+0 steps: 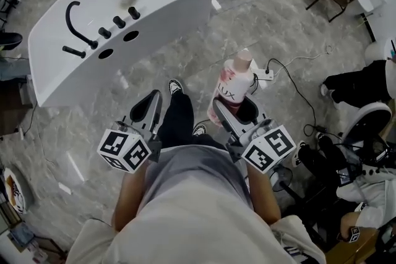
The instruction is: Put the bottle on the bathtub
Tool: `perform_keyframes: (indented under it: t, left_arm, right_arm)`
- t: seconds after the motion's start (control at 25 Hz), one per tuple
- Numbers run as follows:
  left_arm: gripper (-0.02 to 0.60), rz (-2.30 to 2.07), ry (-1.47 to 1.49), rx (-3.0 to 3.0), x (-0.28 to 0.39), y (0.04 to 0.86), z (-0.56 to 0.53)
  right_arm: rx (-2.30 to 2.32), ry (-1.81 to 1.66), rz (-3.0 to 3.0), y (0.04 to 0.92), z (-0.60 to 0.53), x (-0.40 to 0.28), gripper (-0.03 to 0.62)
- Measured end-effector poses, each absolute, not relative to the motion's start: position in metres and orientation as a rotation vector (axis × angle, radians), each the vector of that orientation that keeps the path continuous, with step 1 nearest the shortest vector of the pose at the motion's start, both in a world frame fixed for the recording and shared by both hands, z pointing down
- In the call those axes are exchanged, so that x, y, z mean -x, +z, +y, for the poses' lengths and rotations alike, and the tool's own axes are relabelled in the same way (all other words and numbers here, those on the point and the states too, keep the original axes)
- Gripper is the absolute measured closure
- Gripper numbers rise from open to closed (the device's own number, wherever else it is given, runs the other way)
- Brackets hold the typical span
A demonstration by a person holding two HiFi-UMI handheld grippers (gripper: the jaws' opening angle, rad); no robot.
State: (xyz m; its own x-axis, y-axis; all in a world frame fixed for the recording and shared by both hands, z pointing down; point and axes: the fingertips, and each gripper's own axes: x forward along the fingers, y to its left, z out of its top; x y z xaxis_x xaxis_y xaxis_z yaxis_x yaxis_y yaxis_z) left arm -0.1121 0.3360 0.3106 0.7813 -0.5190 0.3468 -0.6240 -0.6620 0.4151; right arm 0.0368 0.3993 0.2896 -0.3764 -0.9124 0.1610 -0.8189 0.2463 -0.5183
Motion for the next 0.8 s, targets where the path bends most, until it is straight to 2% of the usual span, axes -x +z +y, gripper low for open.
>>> perform_keyframes:
  t: [0.4,0.8]
  left_arm:
    - [0.574,-0.853,0.257,-2.438,0.091,0.307,0.223]
    - [0.574,-0.850,0.238,-2.460,0.094,0.292,0.124]
  right_arm:
    - [1.622,-0.828,2.373,0.286,0.295,-0.058,0.370]
    - [1.562,-0.847,2.398,0.279,0.183,-0.046,0.370]
